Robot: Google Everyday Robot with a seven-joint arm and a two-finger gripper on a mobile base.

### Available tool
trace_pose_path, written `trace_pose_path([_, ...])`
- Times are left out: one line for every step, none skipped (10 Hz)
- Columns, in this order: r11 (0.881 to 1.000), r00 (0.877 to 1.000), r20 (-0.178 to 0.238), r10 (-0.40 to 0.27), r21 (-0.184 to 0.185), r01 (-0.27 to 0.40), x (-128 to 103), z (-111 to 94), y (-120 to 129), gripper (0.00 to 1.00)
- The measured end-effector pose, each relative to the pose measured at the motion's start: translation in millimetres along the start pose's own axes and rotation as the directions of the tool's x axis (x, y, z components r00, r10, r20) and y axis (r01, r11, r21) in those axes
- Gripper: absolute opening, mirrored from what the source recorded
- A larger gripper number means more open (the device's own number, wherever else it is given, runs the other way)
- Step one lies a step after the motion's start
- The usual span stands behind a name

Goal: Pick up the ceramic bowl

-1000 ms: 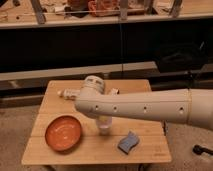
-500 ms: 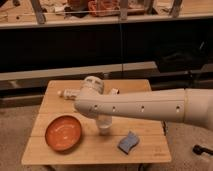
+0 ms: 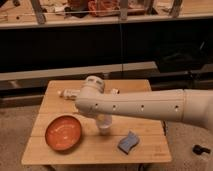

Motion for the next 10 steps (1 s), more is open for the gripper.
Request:
trace_pose_path([1.000, 1.000, 0.005, -0.026, -0.001, 0.026, -1.0, 3.8, -1.8, 0.80])
trace_pose_path([0.999, 0.999, 0.007, -0.048, -0.002, 0.048, -1.8, 6.6, -4.0, 0.80])
trace_pose_path([0.998, 0.998, 0.009, -0.063, -0.002, 0.063, -2.7, 8.6, -6.1, 0.80])
trace_pose_path([0.997, 0.997, 0.011, -0.073, -0.004, 0.073, -2.2, 10.6, -4.9, 0.80])
trace_pose_path([0.996, 0.996, 0.013, -0.086, -0.004, 0.086, -1.9, 12.7, -4.5, 0.80])
trace_pose_path([0.994, 0.994, 0.016, -0.108, -0.002, 0.108, -2.6, 16.1, -6.2, 0.80])
trace_pose_path([0.992, 0.992, 0.019, -0.124, -0.001, 0.124, -3.1, 19.0, -7.9, 0.80])
trace_pose_path([0.991, 0.991, 0.021, -0.134, -0.001, 0.134, -3.2, 20.9, -8.8, 0.80])
trace_pose_path([0.989, 0.989, 0.023, -0.148, -0.001, 0.148, -3.3, 23.6, -9.7, 0.80])
trace_pose_path([0.987, 0.987, 0.025, -0.161, -0.001, 0.162, -3.5, 25.9, -9.7, 0.80])
